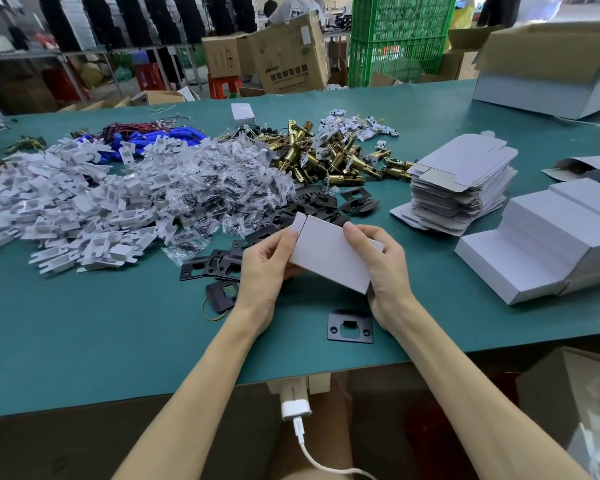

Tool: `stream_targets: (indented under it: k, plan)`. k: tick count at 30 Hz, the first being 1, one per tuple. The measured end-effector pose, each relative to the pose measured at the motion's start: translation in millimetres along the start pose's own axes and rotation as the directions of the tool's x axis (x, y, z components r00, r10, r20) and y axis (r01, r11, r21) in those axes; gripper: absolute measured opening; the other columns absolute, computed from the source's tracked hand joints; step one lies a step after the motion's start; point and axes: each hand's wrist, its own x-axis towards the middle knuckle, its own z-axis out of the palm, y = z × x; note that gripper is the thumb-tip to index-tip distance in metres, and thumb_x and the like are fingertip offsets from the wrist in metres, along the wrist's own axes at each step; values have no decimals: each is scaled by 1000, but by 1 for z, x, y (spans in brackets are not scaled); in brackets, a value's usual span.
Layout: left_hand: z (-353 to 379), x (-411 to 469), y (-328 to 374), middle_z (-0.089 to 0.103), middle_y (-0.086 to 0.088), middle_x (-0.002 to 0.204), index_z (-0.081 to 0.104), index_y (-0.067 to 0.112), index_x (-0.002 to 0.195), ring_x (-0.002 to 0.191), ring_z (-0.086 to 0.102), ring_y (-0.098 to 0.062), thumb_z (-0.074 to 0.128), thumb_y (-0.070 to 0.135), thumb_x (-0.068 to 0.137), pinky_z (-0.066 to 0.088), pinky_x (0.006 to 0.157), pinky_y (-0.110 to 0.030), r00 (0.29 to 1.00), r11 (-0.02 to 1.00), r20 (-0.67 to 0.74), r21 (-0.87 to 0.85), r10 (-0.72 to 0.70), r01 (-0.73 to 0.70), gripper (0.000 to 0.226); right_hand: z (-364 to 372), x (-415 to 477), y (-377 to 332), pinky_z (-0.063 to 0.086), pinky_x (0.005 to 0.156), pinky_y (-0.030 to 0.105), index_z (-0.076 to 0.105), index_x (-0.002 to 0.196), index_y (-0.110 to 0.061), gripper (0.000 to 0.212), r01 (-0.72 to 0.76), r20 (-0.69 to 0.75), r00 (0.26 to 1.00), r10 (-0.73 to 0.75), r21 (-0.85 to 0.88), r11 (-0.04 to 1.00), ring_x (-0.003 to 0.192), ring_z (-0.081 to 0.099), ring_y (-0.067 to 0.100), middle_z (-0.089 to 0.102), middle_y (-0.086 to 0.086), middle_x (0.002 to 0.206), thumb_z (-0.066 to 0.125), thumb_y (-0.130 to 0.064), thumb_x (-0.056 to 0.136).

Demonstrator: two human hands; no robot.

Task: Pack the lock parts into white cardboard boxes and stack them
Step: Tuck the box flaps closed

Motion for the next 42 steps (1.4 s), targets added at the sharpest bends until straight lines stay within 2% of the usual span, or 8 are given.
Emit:
stream_targets:
  k: [13, 20, 24, 28, 34, 36, 39, 42]
  plan:
    - [5, -3, 3, 73, 7, 130, 61, 32, 142, 112, 67, -12, 57, 35, 105, 55, 104, -48, 993, 989, 99, 130, 64, -76, 37, 0, 1, 1, 53, 63, 32, 67, 100, -10, 30, 22, -4, 1000, -22, -33, 999, 76, 64, 17, 70, 6, 89, 77, -35, 88]
    - [2, -2, 0, 72, 18, 127, 63, 48, 136, 104, 64, -3, 60, 27, 106, 57, 96, -38, 987, 985, 146, 149, 61, -83, 37, 1, -1, 0, 54, 65, 35, 66, 97, -11, 30, 16, -6, 1000, -17, -42, 999, 78, 65, 19, 69, 8, 91, 76, -38, 89]
    - [4, -1, 0, 73, 21, 118, 61, 58, 133, 100, 61, -8, 59, 30, 106, 55, 99, -60, 980, 974, 194, 208, 46, -87, 38, 0, -1, 0, 53, 62, 33, 64, 94, -11, 30, 9, -38, 999, -10, -26, 1000, 76, 65, 18, 69, 7, 88, 77, -38, 88]
    - [2, -1, 0, 71, 11, 126, 55, 53, 141, 106, 62, -11, 61, 34, 102, 53, 105, -52, 976, 980, 215, 190, 22, -64, 44, 2, -1, 0, 53, 67, 39, 63, 94, -12, 32, 15, -40, 999, -18, -66, 998, 78, 65, 20, 69, 9, 91, 77, -40, 89]
    - [2, 0, 3, 72, -7, 121, 59, 31, 144, 94, 66, -18, 62, 21, 104, 64, 70, -36, 982, 995, 185, 98, -42, 24, 41, 6, 0, 0, 56, 82, 39, 64, 104, -14, 31, 55, -111, 991, -80, -213, 975, 96, 68, 22, 69, 6, 108, 76, -38, 90]
    - [3, -1, 3, 73, -5, 119, 59, 21, 146, 95, 69, -18, 60, 20, 105, 65, 72, -38, 984, 992, 172, 122, -41, 20, 41, 8, -3, -2, 52, 91, 34, 65, 110, -16, 30, 165, -87, 971, -224, -440, 883, 108, 62, 22, 65, 2, 110, 76, -36, 90]
    - [2, -3, 3, 76, -6, 119, 60, 14, 145, 99, 73, -23, 62, 22, 103, 65, 81, -42, 982, 994, 185, 111, -33, 12, 42, 9, -13, -8, 36, 103, 35, 64, 128, -17, 52, 444, 245, 848, -471, -813, 377, 119, 49, 21, 63, -1, 122, 72, -49, 88]
    - [3, -4, 6, 77, 0, 120, 67, 12, 137, 108, 72, -18, 65, 34, 97, 61, 91, -35, 978, 988, 202, 152, -43, 12, 46, 7, -22, -11, 30, 110, 39, 37, 156, -21, 80, 523, 492, 819, -295, -852, 32, 134, 43, 28, 45, 6, 152, 67, -54, 89]
